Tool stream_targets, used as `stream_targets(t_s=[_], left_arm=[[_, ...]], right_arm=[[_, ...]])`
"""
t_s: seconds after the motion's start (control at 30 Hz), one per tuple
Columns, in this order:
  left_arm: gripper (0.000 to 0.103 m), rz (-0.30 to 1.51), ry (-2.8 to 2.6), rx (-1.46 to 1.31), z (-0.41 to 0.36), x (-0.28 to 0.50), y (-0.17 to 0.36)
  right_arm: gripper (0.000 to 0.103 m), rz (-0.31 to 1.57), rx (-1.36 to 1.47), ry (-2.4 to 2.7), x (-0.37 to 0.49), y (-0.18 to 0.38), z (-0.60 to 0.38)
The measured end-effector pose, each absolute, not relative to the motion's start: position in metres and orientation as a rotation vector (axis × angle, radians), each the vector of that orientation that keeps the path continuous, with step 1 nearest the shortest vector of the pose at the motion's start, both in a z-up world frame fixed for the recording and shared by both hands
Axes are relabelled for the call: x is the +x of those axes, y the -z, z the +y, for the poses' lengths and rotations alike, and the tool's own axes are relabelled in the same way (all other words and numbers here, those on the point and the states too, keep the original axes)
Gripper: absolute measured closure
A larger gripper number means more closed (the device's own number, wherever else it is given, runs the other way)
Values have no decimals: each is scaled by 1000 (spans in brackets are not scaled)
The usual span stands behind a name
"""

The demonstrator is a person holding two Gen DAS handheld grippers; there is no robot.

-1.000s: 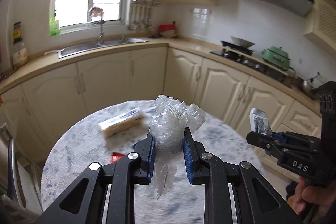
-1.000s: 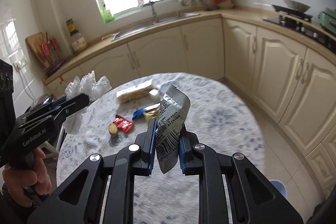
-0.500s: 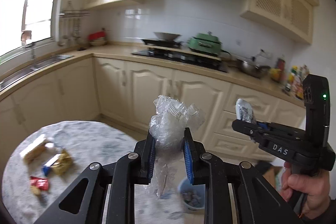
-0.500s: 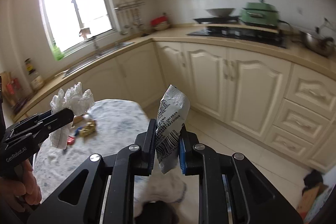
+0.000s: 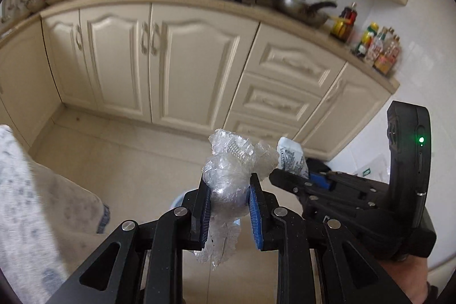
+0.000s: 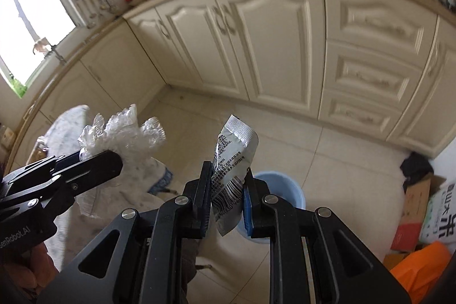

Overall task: Collect trash
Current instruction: 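Carry the wrapper and plastic bag to the light-blue bin, then open both tools above the bin to drop the items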

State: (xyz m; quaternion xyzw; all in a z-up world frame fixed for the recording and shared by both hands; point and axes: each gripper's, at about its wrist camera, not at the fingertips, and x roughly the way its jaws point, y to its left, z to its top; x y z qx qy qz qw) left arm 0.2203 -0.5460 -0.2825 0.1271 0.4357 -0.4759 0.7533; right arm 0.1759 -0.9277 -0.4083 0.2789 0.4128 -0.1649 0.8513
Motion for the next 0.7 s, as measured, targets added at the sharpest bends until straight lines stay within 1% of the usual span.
stream_targets(t_s=[0.17,0.2,0.27,0.3,0.33,0.37,0.4,0.43,0.47,0.5,0.53,0.57,0.6,0.63,0.67,0.7], left_arm=[[83,1095,1009,339,-593,261,326],[83,1128,1004,340,-598,267,335],[82,1180,1000,340,-611,290,348],[82,1204,999,339,-627,302,352],[82,1224,1002,339,-641,317,356],[80,1239,1005,347,-645,321,360],[79,1258,1005,370,-652,325,368],[75,1274,1001,390,-652,327,373],[64,1280,998,407,-657,329,377],[56,1278,993,418,-667,337,382],[41,1271,983,423,-675,342,387],[32,1255,969,421,-678,341,389],[28,1244,956,424,-680,342,390],[20,1243,942,427,-681,342,391],[16,1245,930,427,-682,341,391],[15,1245,919,428,-683,342,390]], right_arm=[[84,969,666,339,180,466,-950],[82,978,681,334,181,476,-956],[82,1003,713,336,184,494,-964],[78,1016,725,337,186,502,-967],[67,1021,745,339,187,510,-970],[59,1027,764,347,188,517,-974],[45,1032,782,356,187,524,-977],[40,1033,794,366,186,528,-979],[38,1029,810,375,184,532,-982],[34,1027,823,383,181,535,-984],[30,1027,830,392,179,538,-986],[28,1025,834,400,176,537,-985],[25,1022,837,409,175,538,-986],[21,1020,837,420,172,537,-985],[18,1019,837,427,172,536,-986],[13,1018,836,435,170,534,-985]])
